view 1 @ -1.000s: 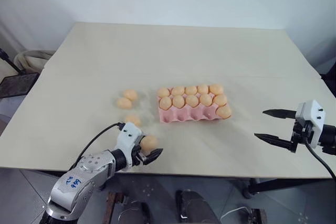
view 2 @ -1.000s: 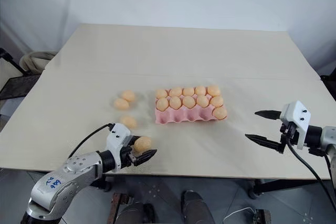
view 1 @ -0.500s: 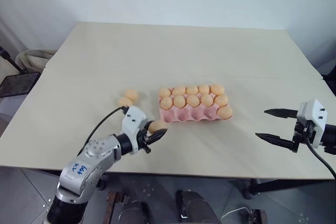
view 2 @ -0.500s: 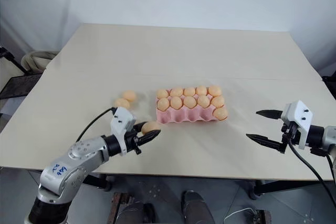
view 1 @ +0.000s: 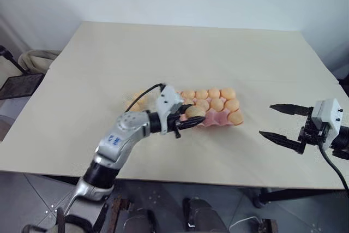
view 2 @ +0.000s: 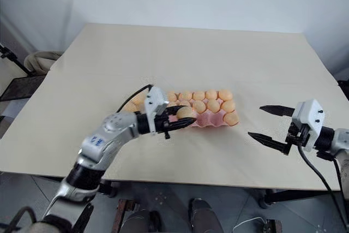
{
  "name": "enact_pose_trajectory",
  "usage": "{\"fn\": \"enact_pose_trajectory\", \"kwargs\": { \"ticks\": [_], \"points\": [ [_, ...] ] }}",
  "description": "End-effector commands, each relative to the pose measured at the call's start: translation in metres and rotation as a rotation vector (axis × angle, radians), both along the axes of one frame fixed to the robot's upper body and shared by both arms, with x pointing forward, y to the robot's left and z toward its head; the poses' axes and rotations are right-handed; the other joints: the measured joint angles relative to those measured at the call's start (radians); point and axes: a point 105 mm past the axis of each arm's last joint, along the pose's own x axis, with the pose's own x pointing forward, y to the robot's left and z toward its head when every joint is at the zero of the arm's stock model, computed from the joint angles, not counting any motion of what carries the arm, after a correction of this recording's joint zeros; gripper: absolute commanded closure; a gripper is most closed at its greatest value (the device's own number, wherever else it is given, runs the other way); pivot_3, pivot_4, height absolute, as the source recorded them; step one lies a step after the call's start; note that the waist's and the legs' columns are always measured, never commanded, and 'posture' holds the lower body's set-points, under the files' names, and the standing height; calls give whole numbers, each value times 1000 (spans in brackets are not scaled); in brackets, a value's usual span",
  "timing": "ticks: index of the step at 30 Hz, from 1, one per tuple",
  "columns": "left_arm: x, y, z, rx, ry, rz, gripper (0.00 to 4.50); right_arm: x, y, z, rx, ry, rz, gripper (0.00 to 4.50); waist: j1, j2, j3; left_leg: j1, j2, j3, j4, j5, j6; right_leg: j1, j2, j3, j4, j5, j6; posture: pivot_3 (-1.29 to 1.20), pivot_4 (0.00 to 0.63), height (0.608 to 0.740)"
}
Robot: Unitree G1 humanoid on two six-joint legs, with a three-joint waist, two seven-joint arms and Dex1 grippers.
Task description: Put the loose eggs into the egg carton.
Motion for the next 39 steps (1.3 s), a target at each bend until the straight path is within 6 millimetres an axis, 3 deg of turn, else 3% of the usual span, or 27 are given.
{"fn": "enact_pose_trajectory", "kwargs": {
  "ticks": [1,5,14,28,36,39],
  "points": [
    [17,-17,-2,17,-37,-24,2763,-11,2,-1,34,-26,-40,0,8,0,0,0,0,0,0,-1,0,0,0,0,0,0,0,0,150,740],
    [28,-37,-8,29,-29,-56,2763,-20,4,-9,58,-23,-91,0,10,1,0,-8,0,-2,2,-1,5,-6,0,0,0,3,5,0,150,740],
    [36,-80,2,6,-35,-165,2763,-42,0,-13,95,-29,-202,0,25,1,1,-9,-4,-2,1,-7,11,-8,2,-2,-1,2,9,0,150,740],
    [38,-103,-9,73,-34,-200,2763,-49,-1,-18,101,-22,-268,0,34,1,1,-11,-14,-25,1,-10,15,-7,3,-2,-2,2,10,0,150,740],
    [36,-105,-10,73,-25,-205,141,-45,-2,-18,93,-21,-273,0,35,1,1,-11,-14,-26,1,-10,15,-7,3,-2,-2,1,11,0,150,740],
    [36,-102,-7,65,-37,-200,30,-44,-2,-17,90,-19,-271,0,34,1,1,-11,-14,-26,1,-10,15,-6,3,-2,-2,1,11,0,150,740]
  ]
}}
